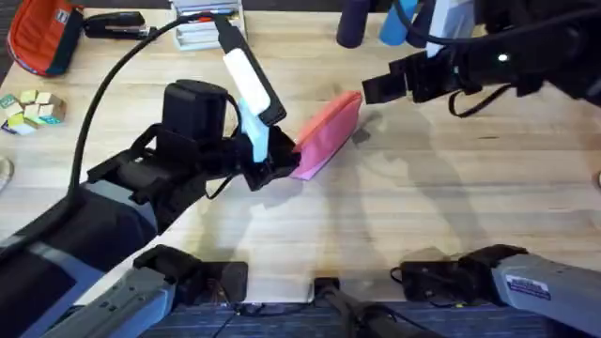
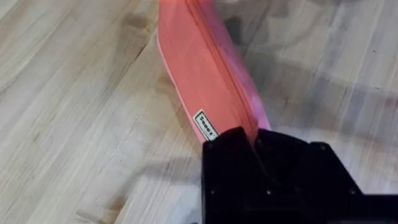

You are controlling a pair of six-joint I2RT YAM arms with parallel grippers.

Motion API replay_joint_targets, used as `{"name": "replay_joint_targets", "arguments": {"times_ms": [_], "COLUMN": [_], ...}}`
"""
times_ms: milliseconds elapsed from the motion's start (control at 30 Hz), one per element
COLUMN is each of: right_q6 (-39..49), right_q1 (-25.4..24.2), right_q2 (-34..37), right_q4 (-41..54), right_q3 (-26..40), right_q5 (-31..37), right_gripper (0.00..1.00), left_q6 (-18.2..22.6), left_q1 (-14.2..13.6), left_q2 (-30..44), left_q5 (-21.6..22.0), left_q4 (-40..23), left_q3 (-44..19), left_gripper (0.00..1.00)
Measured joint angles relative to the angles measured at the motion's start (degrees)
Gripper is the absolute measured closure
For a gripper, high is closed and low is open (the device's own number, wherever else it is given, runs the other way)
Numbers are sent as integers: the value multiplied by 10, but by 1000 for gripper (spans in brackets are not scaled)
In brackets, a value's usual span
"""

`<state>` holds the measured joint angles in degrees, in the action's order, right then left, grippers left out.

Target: Unzip the bag, pick up the pens from the table one at a time and place them inside, then zip the bag closed.

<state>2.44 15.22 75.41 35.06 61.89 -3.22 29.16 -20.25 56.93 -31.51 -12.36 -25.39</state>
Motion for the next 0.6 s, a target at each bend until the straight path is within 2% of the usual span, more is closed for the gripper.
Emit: {"name": "replay_joint_targets", "arguments": {"times_ms": [167,200,367,400,600], "right_q6": [2,2,2,2,2], "right_q1": [4,4,4,4,4], "right_q2": [-33,-36,-38,-38,-38], "right_q4": [0,0,0,0,0], "right_q3": [0,0,0,0,0], "right_q5": [0,0,0,0,0], "right_gripper": [4,4,4,4,5], "left_q6": [0,3,2,0,0], "left_q1": [0,0,0,0,0], "left_q2": [0,0,0,0,0], "left_q5": [0,0,0,0,0], "left_q4": [0,0,-3,-3,-3], "left_q3": [0,0,0,0,0], "left_gripper": [957,883,105,35,7]}}
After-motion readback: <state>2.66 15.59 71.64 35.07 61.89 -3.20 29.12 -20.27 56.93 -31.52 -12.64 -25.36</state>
